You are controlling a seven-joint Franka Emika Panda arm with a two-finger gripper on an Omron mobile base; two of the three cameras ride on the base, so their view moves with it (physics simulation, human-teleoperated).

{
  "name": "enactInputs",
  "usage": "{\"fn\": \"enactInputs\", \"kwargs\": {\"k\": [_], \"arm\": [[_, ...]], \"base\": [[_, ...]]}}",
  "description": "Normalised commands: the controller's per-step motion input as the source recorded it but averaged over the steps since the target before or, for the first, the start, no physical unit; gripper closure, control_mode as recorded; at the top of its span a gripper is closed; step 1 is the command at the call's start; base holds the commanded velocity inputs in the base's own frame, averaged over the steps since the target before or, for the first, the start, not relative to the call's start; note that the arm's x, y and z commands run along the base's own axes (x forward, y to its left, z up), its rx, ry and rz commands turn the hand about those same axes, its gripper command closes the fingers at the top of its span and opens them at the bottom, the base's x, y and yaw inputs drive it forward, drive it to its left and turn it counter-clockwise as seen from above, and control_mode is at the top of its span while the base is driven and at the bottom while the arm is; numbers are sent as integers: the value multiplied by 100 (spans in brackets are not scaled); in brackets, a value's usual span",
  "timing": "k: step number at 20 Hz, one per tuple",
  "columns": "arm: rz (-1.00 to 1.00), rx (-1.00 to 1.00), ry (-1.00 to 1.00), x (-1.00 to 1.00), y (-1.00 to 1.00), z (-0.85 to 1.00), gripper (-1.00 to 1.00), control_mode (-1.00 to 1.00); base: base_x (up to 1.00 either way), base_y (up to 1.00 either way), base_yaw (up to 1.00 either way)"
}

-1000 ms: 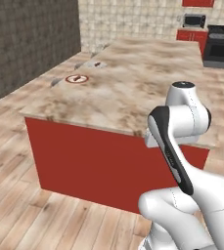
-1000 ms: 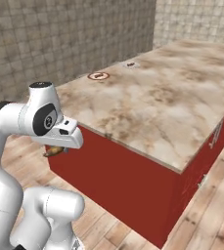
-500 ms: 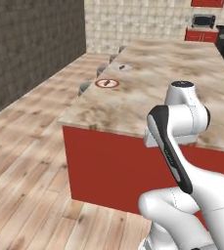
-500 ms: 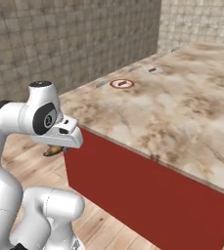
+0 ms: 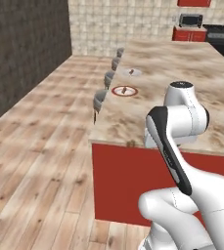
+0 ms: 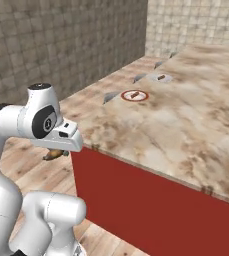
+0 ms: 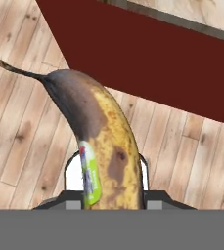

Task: Pick up the banana and apple from the fridge and place one fruit on each plate on the dining counter.

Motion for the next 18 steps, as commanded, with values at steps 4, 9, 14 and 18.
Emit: {"fn": "enactInputs", "kwargs": {"k": [4,9,14,18], "arm": [[0,0,0,0,0,0,100,100],[0,0,0,0,0,0,100,100],[0,0,0,0,0,0,100,100],[0,0,0,0,0,0,100,100]], "base": [[72,100,-27],[32,100,-28],[41,100,-29],[62,100,-37]]}}
